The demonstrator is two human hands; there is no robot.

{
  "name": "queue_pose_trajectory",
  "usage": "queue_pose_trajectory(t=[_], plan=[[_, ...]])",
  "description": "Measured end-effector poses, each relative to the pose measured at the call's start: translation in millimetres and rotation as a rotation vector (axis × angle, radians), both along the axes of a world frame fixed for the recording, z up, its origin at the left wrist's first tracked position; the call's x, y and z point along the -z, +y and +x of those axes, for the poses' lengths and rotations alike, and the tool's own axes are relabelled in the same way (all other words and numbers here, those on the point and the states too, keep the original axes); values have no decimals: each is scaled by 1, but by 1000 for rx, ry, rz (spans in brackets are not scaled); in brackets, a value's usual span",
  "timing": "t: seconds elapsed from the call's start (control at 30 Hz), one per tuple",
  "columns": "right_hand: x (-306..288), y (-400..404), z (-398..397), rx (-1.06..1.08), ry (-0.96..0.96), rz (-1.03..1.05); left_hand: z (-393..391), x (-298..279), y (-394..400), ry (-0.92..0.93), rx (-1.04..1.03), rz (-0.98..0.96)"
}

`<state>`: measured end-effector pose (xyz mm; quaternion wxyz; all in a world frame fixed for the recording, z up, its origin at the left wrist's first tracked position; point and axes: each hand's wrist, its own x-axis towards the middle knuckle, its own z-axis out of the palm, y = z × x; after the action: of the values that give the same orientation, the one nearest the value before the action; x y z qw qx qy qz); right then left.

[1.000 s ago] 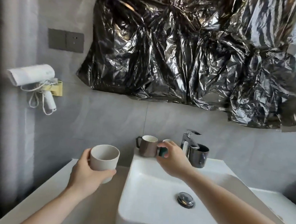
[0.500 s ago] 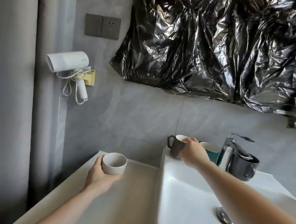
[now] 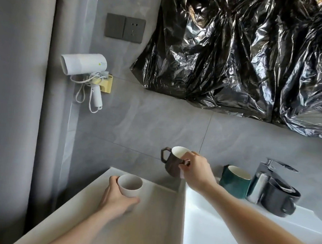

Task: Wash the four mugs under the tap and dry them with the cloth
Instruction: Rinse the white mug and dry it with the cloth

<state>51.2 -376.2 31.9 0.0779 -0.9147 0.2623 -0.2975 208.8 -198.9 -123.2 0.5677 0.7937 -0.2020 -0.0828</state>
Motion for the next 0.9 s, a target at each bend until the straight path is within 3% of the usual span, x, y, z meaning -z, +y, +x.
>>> queue_pose_trajectory(t=[0.2, 0.43, 0.9], plan=[[33, 17, 42, -11, 155, 45, 16, 13, -11, -16, -69, -15], [63, 14, 57, 28, 369, 83, 21, 19, -35, -246, -264, 52], [82, 13, 68, 33, 492, 71, 58, 21, 7, -127, -12, 36]])
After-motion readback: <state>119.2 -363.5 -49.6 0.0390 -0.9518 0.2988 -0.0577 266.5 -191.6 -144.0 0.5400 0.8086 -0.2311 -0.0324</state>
